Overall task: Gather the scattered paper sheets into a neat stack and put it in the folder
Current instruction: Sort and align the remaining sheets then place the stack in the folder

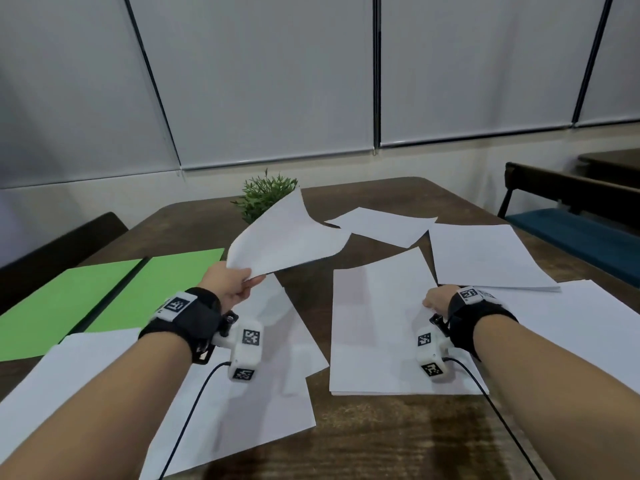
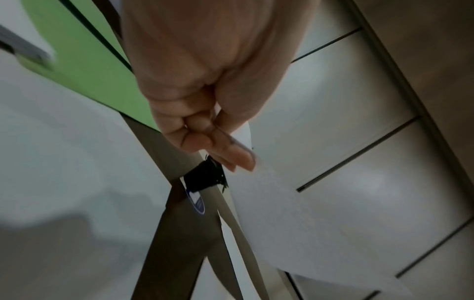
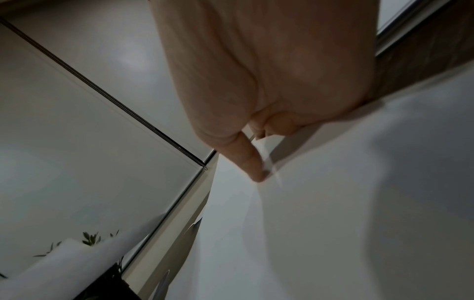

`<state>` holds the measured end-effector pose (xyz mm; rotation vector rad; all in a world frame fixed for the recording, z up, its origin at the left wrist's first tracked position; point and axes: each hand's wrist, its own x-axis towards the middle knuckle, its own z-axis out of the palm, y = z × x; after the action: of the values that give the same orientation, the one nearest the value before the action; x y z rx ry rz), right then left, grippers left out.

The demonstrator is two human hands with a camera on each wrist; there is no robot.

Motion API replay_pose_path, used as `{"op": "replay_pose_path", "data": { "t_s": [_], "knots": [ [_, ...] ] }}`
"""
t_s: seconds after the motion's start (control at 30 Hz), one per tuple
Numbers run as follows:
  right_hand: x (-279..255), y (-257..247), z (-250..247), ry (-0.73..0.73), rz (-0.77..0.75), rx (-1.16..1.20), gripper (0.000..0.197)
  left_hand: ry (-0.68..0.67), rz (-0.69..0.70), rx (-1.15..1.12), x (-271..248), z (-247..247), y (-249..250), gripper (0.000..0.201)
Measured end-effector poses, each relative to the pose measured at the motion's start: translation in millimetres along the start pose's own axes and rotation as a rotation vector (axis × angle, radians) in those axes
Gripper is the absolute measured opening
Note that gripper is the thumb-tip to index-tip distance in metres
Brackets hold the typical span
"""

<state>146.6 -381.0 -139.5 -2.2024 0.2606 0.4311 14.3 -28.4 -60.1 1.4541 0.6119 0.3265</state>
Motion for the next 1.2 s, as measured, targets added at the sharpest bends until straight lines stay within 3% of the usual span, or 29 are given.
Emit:
{"op": "replay_pose_path", "data": {
  "t_s": [0.07, 0.1, 0.27, 0.33, 0.37, 0.43, 0.5, 0.53, 0.63, 0.7, 0.77, 0.97, 1.1, 1.2],
  "knots": [
    [11.0, -0.1, 3.2, 0.050, -0.010, -0.073, 0.051, -0.075, -0.042, 0.041, -14.0, 10.0, -6.5, 0.018],
    [14.3, 0.0, 4.6, 0.086, -0.004, -0.061, 0.063, -0.113, -0.055, 0.061, -19.0, 16.6, -12.6, 0.017],
    [31.4, 5.5, 3.9, 0.209, 0.012, 0.224, 0.099, -0.267, -0.142, 0.184, -49.1, 62.4, -45.6, 0.022],
    [46.2, 13.2, 6.7, 0.212, -0.007, 0.226, 0.122, -0.334, -0.219, 0.286, -59.6, 75.3, -55.5, 0.025],
    [43.0, 13.4, 8.3, 0.179, -0.005, 0.173, 0.124, -0.378, -0.255, 0.351, -63.4, 78.3, -57.6, 0.033],
    [29.8, 11.3, 9.7, 0.075, 0.009, 0.132, 0.092, -0.416, -0.298, 0.510, -62.5, 71.0, -56.9, 0.054],
    [18.8, 6.1, 10.4, -0.045, 0.026, 0.032, 0.057, -0.338, -0.291, 0.598, -50.8, 49.6, -50.2, 0.068],
    [14.9, 4.5, 10.5, -0.062, 0.031, -0.071, 0.050, -0.270, -0.268, 0.637, -42.8, 36.7, -45.8, 0.071],
    [5.6, -3.2, 10.4, -0.063, 0.012, -0.237, 0.045, -0.075, -0.153, 1.023, -23.3, -5.2, -35.9, 0.062],
    [-8.7, -12.0, 11.0, -0.031, 0.009, -0.431, 0.046, -0.048, -0.137, 1.292, -18.6, -23.1, -37.0, 0.060],
    [-13.6, -15.1, 11.2, 0.060, -0.058, -0.597, 0.053, -0.091, -0.163, 1.421, -18.9, -29.2, -44.5, 0.062],
    [-7.0, -13.9, 13.5, 0.026, -0.106, -0.771, 0.053, -0.238, -0.126, 1.373, -17.1, -5.3, -53.9, 0.070],
    [-2.2, -8.3, 12.5, 0.059, -0.163, -0.823, 0.054, -0.083, -0.163, 1.380, -1.7, -11.8, -58.3, 0.106],
    [-1.8, -6.4, 12.1, 0.064, -0.180, -0.839, 0.053, -0.056, -0.191, 1.408, 8.7, -23.3, -57.1, 0.091]
  ]
}}
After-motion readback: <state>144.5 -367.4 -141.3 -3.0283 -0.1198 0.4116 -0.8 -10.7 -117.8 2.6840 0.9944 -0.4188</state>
